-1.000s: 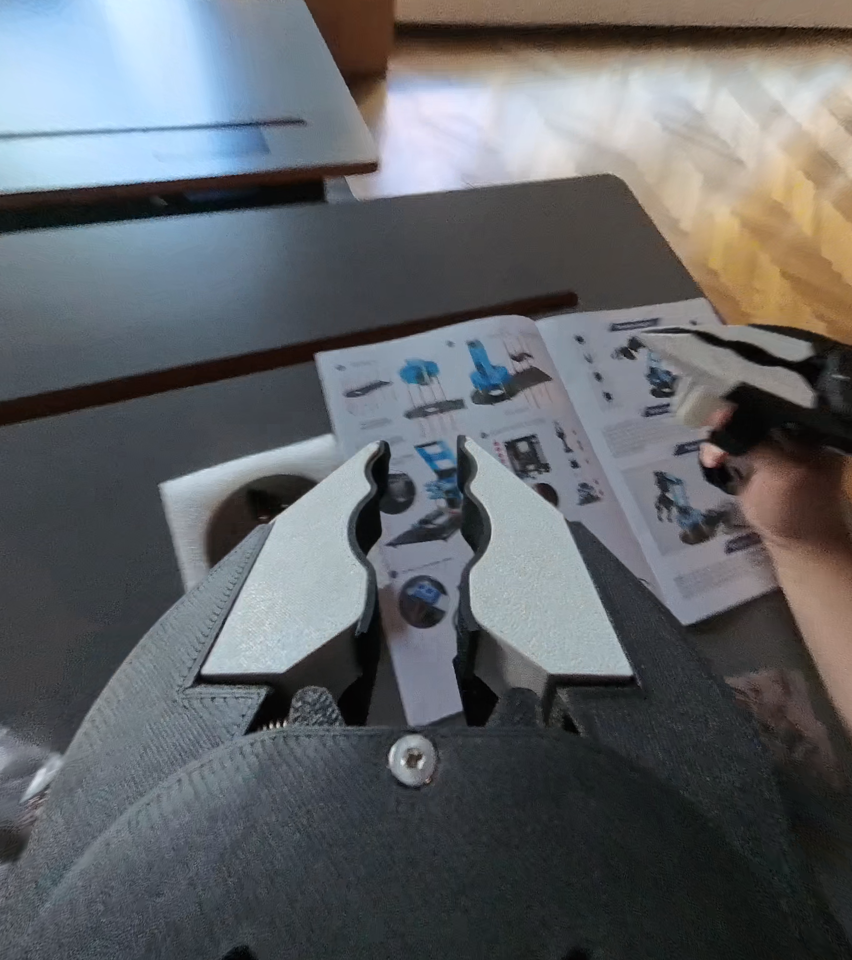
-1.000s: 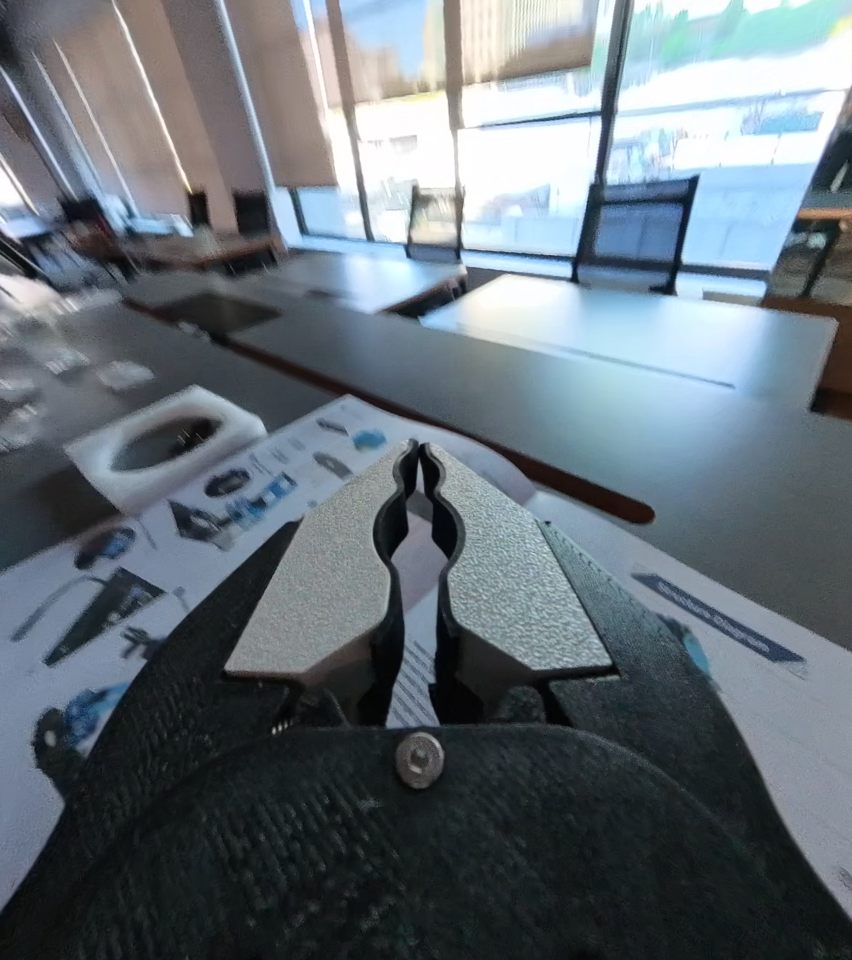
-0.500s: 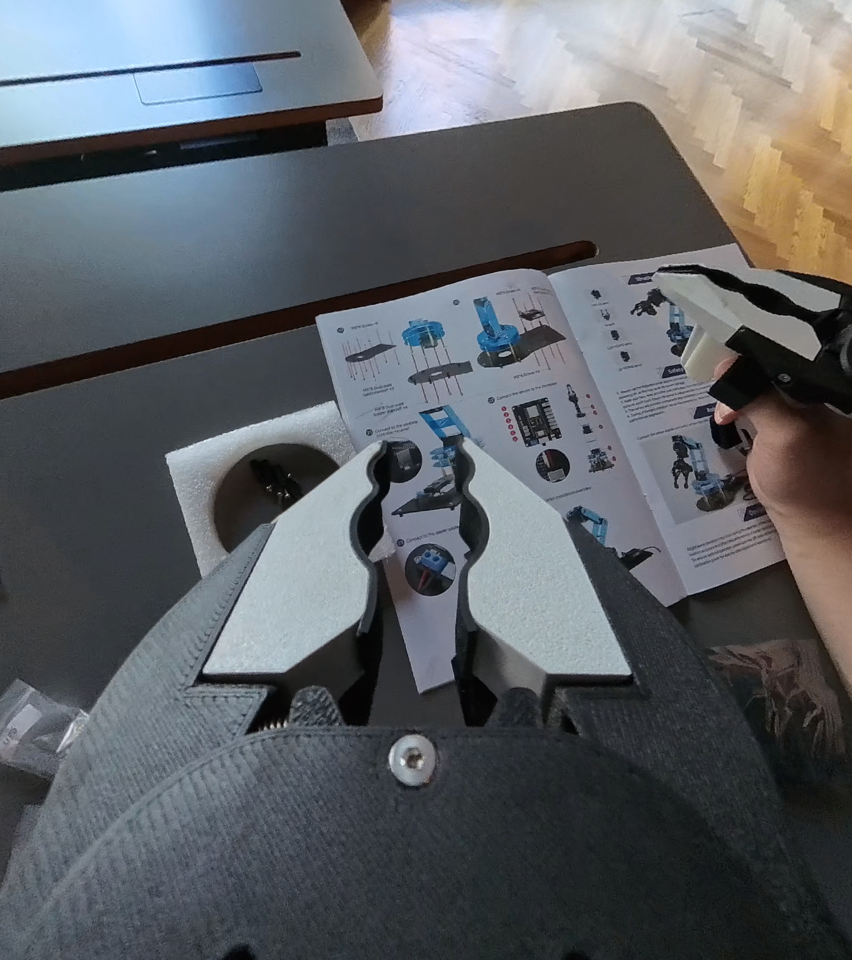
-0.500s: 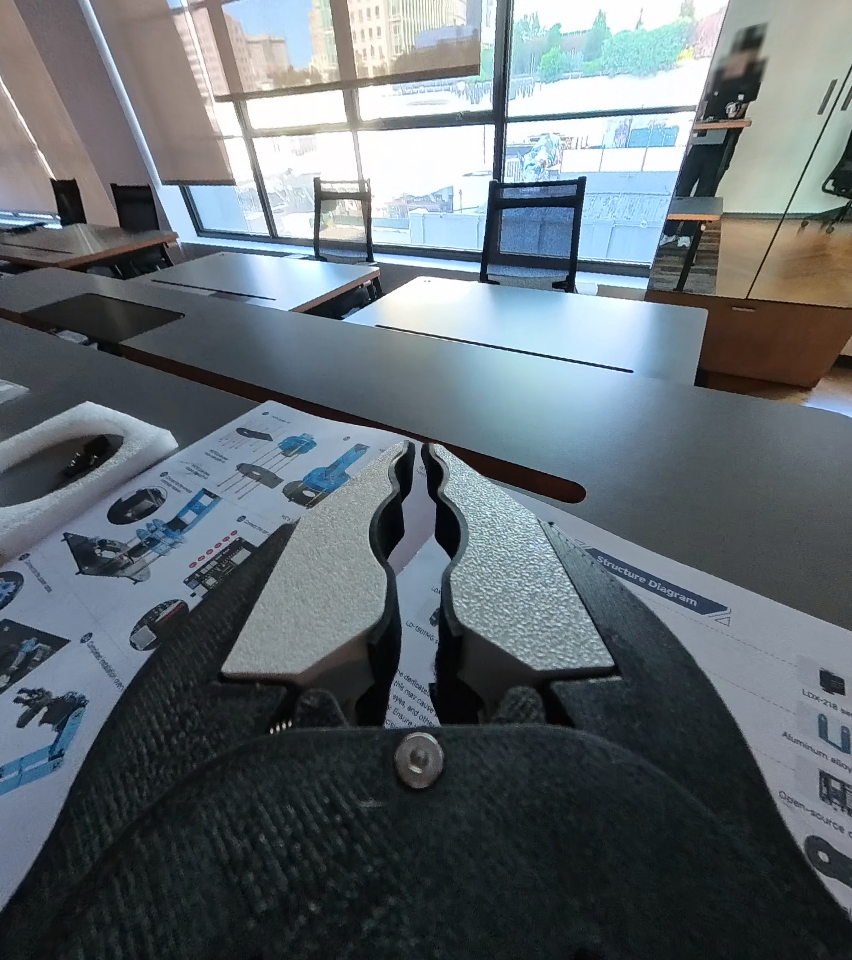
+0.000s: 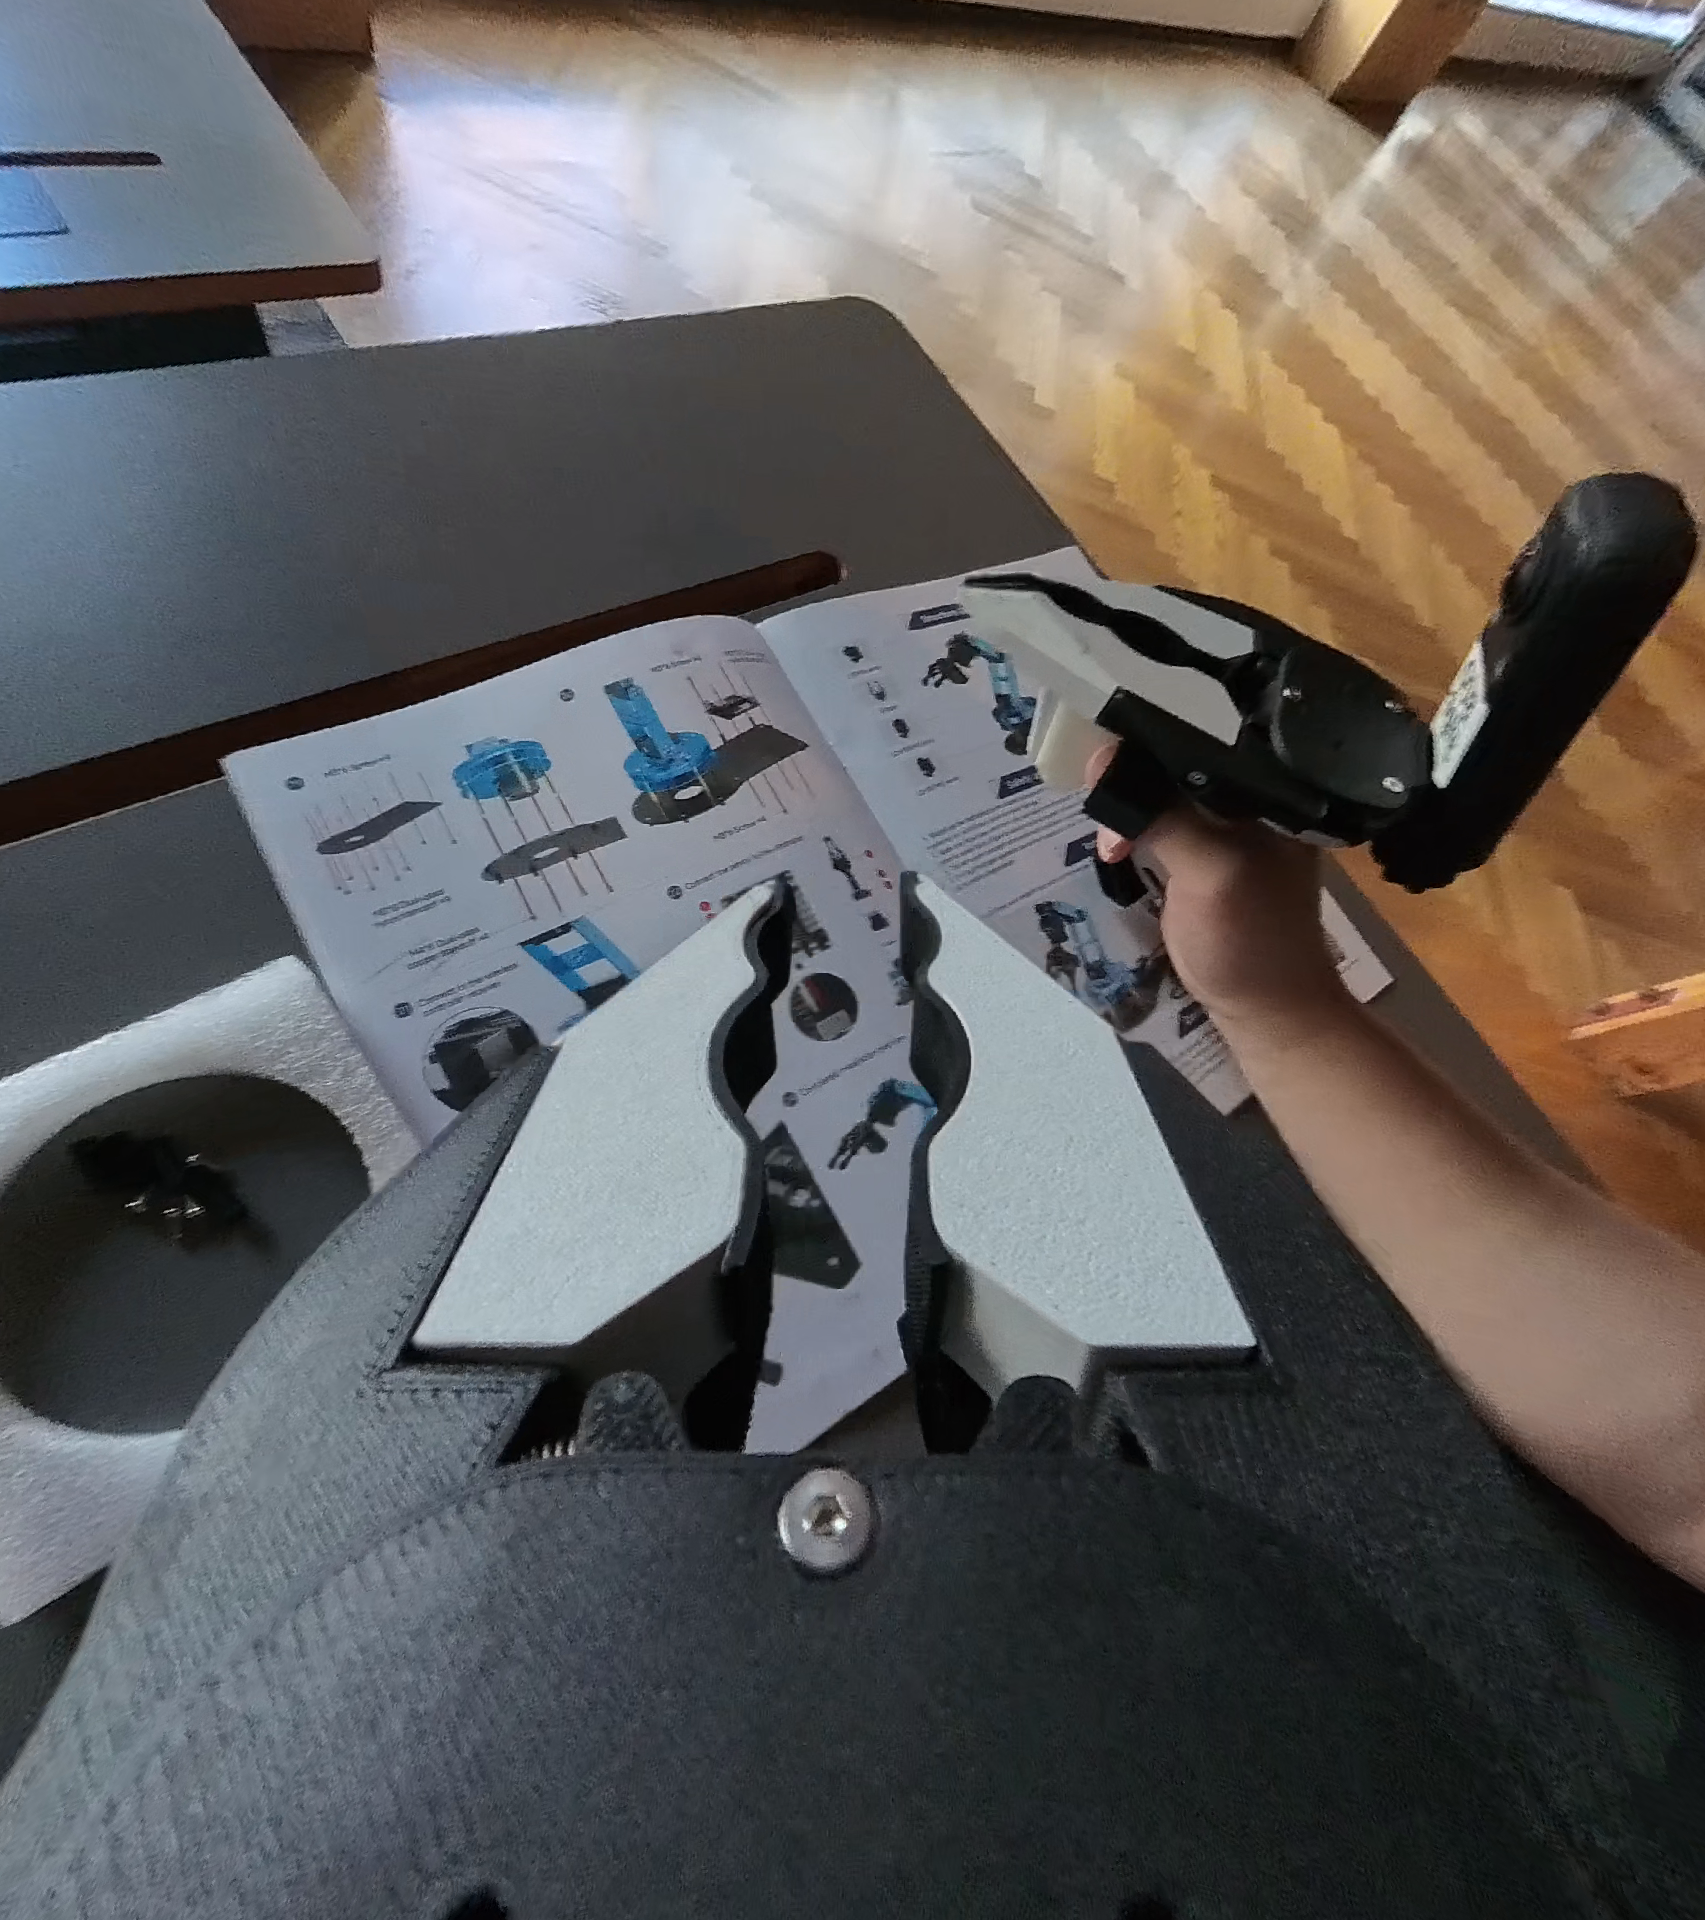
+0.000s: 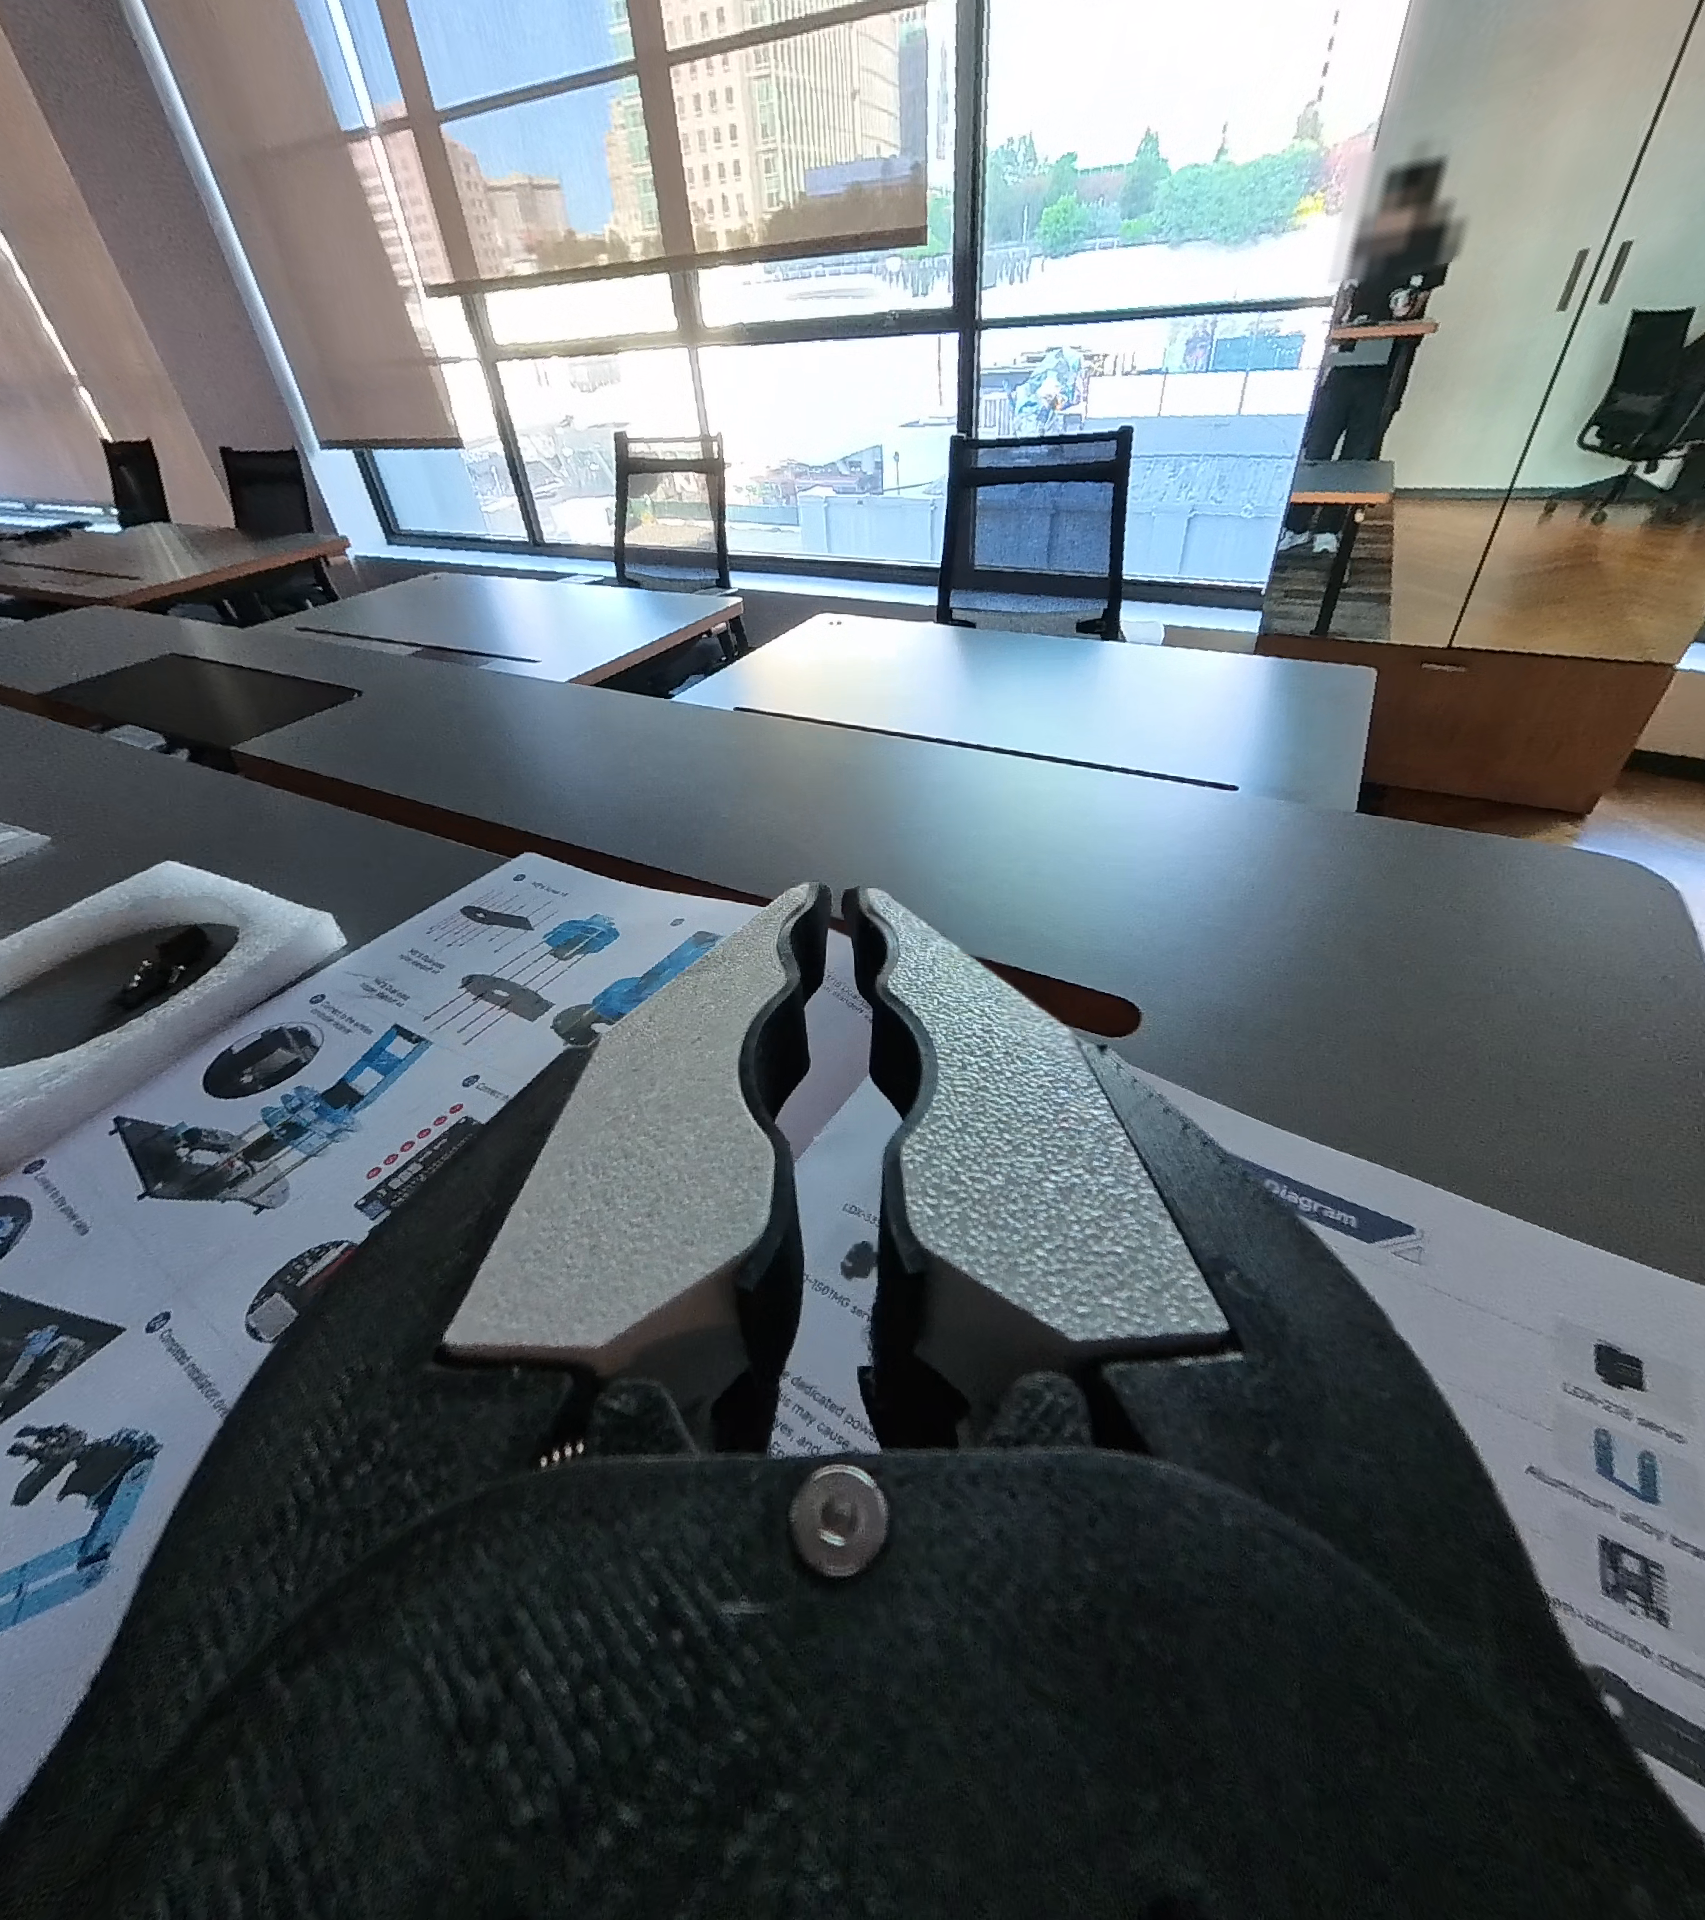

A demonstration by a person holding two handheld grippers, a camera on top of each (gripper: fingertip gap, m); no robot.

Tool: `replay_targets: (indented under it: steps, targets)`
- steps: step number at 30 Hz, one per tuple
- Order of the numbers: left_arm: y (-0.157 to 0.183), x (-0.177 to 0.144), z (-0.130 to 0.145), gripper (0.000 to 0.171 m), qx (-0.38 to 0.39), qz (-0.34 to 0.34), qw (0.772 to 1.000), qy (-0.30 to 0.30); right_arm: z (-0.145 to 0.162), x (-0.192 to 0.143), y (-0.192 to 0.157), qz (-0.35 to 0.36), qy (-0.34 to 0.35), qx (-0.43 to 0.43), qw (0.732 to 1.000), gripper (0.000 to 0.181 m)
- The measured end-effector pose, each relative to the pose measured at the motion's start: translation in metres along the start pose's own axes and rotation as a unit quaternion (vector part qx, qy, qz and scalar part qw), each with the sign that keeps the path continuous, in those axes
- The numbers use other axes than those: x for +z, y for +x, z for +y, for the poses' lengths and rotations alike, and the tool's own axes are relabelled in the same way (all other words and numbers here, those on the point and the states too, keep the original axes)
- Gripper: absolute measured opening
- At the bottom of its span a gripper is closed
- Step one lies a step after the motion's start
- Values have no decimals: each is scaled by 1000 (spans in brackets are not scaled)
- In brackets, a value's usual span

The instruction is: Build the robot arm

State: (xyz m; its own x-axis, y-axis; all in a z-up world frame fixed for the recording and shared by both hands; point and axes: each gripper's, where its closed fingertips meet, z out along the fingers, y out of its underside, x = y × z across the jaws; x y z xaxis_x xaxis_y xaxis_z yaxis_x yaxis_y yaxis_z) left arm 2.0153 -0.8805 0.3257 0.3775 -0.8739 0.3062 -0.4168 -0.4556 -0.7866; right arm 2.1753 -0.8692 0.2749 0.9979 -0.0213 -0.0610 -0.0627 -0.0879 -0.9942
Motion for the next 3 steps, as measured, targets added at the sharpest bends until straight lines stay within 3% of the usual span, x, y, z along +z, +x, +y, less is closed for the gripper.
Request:
replay_targets:
  steps: [3]
  targets:
    - [-3,-5,-3,19,0,-8,1000,8,-1,-1,3,6,6,8,1000,2]
